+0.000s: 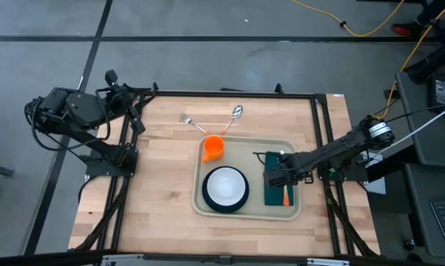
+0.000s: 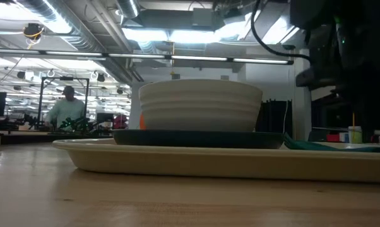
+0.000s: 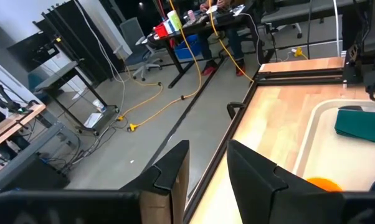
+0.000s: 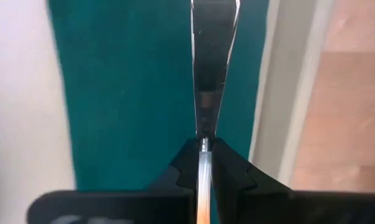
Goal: Set up tray
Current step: Put the orange knife on the green napkin
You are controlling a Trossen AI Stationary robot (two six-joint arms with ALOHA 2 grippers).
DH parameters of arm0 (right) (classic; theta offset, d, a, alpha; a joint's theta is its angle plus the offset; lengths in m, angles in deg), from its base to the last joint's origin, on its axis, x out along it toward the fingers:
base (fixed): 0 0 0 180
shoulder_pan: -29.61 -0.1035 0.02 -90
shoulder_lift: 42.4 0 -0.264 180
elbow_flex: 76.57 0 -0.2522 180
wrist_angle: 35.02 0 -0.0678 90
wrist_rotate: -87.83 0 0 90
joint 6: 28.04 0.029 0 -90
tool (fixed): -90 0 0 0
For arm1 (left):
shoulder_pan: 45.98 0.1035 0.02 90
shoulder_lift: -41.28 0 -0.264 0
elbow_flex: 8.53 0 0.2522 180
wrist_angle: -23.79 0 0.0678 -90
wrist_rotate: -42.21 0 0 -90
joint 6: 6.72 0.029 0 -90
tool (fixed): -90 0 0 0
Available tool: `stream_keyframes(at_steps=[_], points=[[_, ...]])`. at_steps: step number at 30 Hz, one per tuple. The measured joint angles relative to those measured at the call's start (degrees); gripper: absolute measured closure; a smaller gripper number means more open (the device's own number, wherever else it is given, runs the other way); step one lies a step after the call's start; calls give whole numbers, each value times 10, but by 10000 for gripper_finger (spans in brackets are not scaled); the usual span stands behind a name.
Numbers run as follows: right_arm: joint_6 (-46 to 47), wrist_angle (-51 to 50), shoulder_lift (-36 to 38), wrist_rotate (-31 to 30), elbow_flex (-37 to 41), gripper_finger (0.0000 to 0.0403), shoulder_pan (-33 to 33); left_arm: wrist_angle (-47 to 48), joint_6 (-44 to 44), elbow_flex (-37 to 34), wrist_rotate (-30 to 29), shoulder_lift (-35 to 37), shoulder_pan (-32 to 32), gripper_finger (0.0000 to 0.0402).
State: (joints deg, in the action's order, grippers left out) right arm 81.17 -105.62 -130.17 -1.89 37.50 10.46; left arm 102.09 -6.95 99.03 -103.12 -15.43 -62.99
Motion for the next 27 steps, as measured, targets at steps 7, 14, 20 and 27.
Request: stream_keyframes(at_steps=[7,14,20,27], points=[[-4,5,0,0,19,379,6,0,-1,0,0,0,0,300],[-3,33,0,13,45,379,6,0,-5,0,-1,0,0,300],[-2,35,0,13,55,379,6,0,-5,0,-1,0,0,300],[-2,63,0,14,72,379,6,0,-7,0,-1,0,0,300]])
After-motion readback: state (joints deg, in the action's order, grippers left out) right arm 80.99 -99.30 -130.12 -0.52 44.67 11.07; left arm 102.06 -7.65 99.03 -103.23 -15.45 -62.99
